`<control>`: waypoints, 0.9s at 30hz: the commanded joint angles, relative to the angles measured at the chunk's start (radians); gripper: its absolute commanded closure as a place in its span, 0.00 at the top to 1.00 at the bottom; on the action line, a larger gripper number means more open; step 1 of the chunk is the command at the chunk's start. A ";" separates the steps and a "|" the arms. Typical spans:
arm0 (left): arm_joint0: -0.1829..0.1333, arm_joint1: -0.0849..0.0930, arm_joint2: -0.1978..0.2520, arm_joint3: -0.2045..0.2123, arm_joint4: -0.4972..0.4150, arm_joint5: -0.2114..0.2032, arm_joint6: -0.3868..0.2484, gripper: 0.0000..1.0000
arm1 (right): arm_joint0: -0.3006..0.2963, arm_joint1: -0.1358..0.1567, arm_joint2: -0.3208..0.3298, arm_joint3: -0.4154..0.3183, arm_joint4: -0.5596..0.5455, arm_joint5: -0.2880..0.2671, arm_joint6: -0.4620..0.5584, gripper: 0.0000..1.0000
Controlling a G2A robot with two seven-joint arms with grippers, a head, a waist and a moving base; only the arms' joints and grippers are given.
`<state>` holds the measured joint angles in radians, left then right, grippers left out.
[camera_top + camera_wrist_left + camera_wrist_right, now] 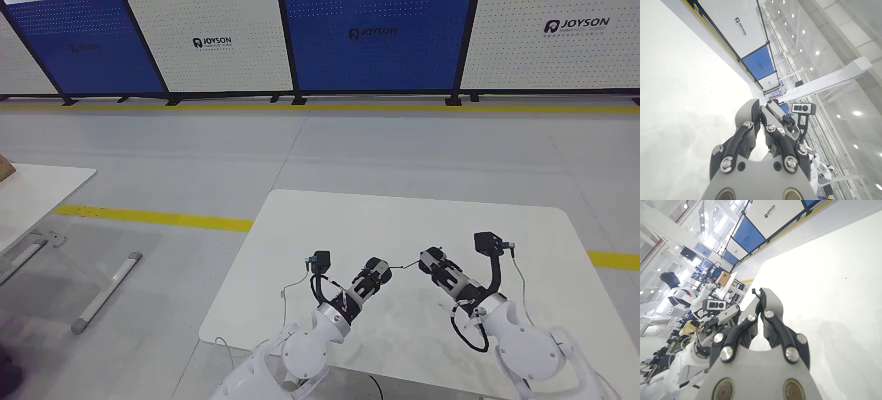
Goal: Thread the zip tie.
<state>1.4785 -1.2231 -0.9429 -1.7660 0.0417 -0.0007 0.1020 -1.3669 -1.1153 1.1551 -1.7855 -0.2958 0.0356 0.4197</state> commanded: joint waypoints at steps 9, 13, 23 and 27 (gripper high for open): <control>0.000 0.000 0.000 0.000 0.000 0.000 0.000 0.00 | -0.003 -0.003 0.007 -0.013 -0.016 0.005 0.012 0.00; 0.000 0.000 0.000 0.000 0.000 0.000 0.000 0.00 | -0.002 -0.006 0.005 -0.013 -0.018 0.012 0.009 0.00; 0.000 0.000 0.000 0.000 0.000 0.000 0.000 0.00 | 0.005 -0.012 -0.007 -0.004 -0.023 0.015 0.016 0.00; 0.000 0.000 0.000 0.000 0.000 0.000 0.000 0.00 | 0.007 -0.016 -0.013 0.002 -0.011 0.005 0.016 0.00</control>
<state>1.4785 -1.2231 -0.9429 -1.7660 0.0417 -0.0007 0.1020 -1.3595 -1.1304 1.1422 -1.7855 -0.3137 0.0437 0.4360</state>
